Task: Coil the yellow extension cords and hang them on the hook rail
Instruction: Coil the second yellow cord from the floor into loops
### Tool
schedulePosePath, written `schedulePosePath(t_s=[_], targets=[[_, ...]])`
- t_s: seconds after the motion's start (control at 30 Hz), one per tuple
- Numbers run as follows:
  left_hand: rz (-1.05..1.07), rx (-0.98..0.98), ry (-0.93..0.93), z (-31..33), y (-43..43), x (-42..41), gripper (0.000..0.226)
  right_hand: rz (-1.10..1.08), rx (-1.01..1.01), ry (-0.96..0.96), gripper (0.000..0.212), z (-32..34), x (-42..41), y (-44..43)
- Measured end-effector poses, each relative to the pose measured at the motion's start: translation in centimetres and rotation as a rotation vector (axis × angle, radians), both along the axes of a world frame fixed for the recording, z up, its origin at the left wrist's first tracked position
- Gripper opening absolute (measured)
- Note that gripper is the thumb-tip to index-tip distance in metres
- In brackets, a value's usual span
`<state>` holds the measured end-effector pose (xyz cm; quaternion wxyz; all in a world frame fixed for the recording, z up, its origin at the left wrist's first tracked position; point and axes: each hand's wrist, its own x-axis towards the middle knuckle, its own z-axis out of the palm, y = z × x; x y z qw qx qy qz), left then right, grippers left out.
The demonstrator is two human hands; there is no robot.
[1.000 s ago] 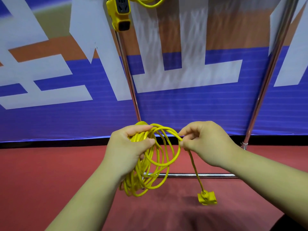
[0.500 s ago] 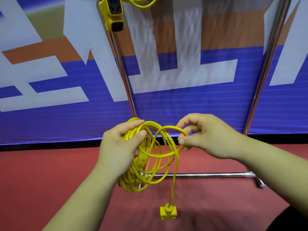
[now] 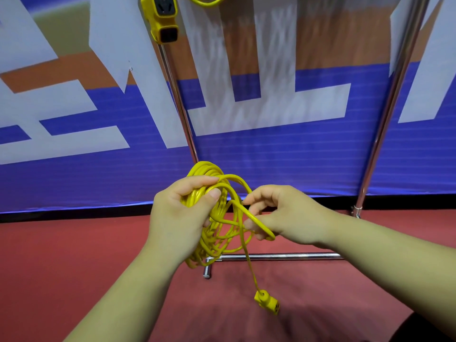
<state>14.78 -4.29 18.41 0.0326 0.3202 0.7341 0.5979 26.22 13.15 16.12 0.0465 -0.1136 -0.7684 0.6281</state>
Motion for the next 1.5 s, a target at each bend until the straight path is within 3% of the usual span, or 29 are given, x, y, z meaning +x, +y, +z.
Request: schedulePosePath(t_s=[0.13, 0.47, 0.6, 0.7, 0.8, 1.0, 1.3, 1.5], targets=[[-0.026, 0.013, -0.001, -0.2, 0.0, 0.3, 0.020, -0.027, 0.058, 0.020, 0.012, -0.4, -0.3, -0.8], [-0.164, -0.063, -0.074, -0.3, -0.4, -0.4, 0.036, -0.155, 0.093, 0.041, 0.009, 0.7, -0.2, -0.6], [-0.226, -0.143, -0.053, -0.3, -0.5, -0.2, 0.043, -0.276, -0.012, 0.088, 0.002, 1.4, -0.1, -0.2], [-0.258, -0.169, -0.041, -0.2, -0.4, 0.0, 0.041, -0.339, -0.190, 0.111, 0.012, 2.1, -0.2, -0.3], [-0.277, -0.206, -0.021, -0.4, -0.2, 0.0, 0.042, -0.355, -0.244, 0.130, 0.015, 2.9, -0.1, -0.2], [-0.203, -0.197, -0.027, -0.8, 0.1, 0.0, 0.042, -0.277, -0.004, 0.181, 0.009, 3.5, 0.3, 0.6], [-0.166, -0.063, -0.144, -0.7, 0.4, -0.1, 0.043, -0.060, 0.071, 0.091, 0.018, 3.8, 0.7, 2.1], [-0.223, -0.106, -0.147, -0.5, 0.7, 0.1, 0.016, -0.018, 0.246, 0.123, 0.018, 3.7, 0.6, 2.4]])
